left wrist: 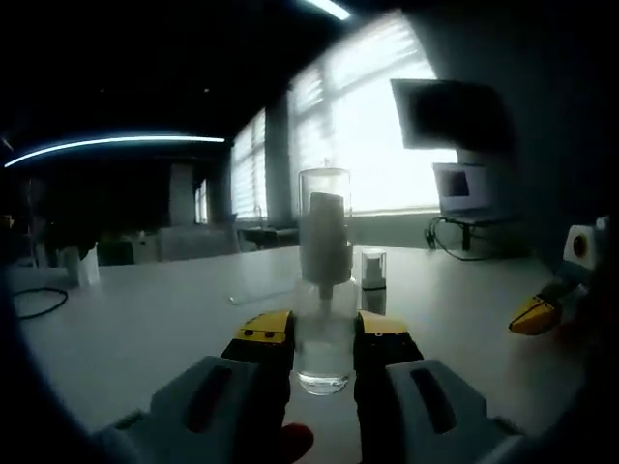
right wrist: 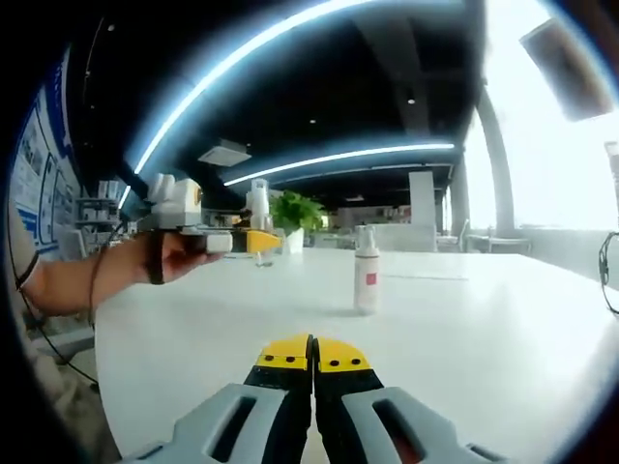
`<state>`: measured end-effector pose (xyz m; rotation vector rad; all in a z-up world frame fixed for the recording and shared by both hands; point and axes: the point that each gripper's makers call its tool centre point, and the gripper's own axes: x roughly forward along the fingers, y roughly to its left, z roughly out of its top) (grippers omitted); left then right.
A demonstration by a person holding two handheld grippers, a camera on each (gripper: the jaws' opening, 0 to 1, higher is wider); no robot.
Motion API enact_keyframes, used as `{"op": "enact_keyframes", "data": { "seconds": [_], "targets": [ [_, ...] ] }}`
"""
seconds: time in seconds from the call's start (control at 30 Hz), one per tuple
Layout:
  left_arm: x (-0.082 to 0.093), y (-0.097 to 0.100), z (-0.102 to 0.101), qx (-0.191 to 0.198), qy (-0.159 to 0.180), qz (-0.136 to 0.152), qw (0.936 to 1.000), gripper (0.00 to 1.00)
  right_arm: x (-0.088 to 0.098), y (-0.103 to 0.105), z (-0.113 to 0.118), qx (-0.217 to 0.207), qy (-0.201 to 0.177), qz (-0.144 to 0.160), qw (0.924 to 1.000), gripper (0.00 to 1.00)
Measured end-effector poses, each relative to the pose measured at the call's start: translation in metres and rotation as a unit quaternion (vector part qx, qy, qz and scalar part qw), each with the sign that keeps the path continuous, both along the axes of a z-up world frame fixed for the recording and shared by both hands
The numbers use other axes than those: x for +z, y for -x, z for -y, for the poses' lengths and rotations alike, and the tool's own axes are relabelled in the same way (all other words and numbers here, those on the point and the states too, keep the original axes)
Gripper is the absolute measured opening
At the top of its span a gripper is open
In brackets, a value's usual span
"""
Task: Clamp pump bottle remove cover press pump head put on cover
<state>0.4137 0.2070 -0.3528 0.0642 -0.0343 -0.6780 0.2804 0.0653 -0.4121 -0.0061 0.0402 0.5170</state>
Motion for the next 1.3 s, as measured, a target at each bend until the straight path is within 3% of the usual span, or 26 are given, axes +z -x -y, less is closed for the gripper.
{"op": "enact_keyframes", "data": {
  "seconds": [0.4,0.73,0.97,1.3],
  "targets": [
    [-0.003,-0.03,0.009,0.018,-0.007,0.006,0.9998,0.15,0.0,-0.001,0.0,-0.001,-0.001,0.0,1.0,0.0],
    [-0.019,-0.04,0.018,0.031,-0.013,0.001,0.9994,0.15,0.0,-0.001,0.001,-0.003,0.0,0.002,1.0,0.0],
    [-0.035,-0.052,0.01,0.043,-0.014,-0.012,0.9989,0.15,0.0,-0.001,0.001,-0.003,0.002,0.002,1.0,0.0],
    [-0.044,-0.065,-0.008,0.069,-0.013,-0.023,0.9973,0.15,0.0,-0.002,0.0,0.0,0.003,0.001,1.0,0.0]
  ]
}}
